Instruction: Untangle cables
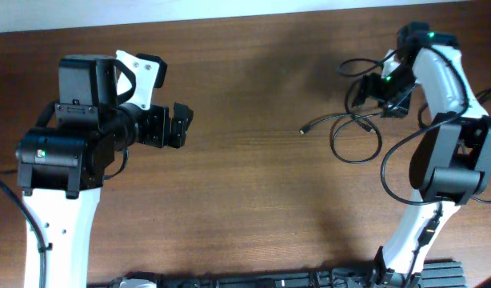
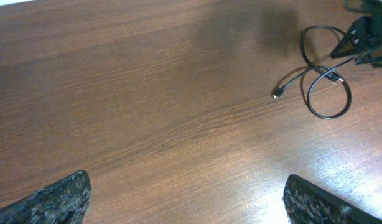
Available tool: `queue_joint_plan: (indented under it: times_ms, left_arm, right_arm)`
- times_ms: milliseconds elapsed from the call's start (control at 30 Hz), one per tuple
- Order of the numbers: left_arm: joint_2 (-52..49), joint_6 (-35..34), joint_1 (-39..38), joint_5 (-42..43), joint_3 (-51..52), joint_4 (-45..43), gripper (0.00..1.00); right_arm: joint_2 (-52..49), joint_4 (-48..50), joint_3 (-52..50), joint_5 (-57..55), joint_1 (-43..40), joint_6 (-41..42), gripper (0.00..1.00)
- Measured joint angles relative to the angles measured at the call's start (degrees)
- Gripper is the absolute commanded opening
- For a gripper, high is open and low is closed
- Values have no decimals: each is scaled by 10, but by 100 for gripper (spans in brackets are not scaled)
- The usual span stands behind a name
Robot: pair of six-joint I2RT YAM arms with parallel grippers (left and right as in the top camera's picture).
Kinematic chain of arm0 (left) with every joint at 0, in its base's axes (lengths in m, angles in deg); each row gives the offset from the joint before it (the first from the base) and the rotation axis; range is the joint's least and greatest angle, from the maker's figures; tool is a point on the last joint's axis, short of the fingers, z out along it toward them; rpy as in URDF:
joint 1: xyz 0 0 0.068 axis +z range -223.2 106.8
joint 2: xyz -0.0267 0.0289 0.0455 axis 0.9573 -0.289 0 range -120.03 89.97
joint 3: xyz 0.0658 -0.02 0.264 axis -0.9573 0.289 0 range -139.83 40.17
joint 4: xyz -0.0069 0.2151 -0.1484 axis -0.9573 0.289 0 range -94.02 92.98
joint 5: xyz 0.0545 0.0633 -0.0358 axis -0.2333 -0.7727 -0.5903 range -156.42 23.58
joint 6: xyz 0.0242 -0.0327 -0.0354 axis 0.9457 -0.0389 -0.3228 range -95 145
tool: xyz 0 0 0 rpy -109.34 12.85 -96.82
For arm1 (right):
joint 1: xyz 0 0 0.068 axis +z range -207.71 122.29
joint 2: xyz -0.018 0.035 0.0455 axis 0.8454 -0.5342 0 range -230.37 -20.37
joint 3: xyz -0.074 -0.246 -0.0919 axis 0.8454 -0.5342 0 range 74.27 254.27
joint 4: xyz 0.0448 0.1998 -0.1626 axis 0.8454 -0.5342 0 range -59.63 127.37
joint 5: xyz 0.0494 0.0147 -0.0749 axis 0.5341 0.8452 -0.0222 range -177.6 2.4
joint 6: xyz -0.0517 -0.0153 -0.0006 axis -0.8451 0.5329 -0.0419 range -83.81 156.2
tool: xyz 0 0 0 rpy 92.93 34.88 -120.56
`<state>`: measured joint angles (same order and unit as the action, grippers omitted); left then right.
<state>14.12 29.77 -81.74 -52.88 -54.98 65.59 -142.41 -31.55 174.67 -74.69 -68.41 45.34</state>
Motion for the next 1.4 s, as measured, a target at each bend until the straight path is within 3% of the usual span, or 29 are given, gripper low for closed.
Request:
queue_joint_plan:
  times_ms: [233,500,600,667,967,1233,1400]
  left_arm:
    - [0,0,0,0,0,0,99]
    - [0,0,0,0,0,0,99]
    - [0,0,0,0,0,0,99]
    - [0,0,0,0,0,0,99]
    - [0,0,0,0,0,0,99]
    - [0,0,0,0,0,0,99]
    - [0,0,0,0,0,1,99]
  right_arm:
    - [-1,99,-87,3,10,58,64]
    - [-1,121,-118,2,10,76,41]
    - [-1,133,-118,3,10,77,24]
    - [-1,140,-118,3,10,78,5]
    - [-1,79,-63,3,10,78,4]
    - [-1,-28,160,2,10,78,4]
    - [-1,-36,302,2,10,78,4]
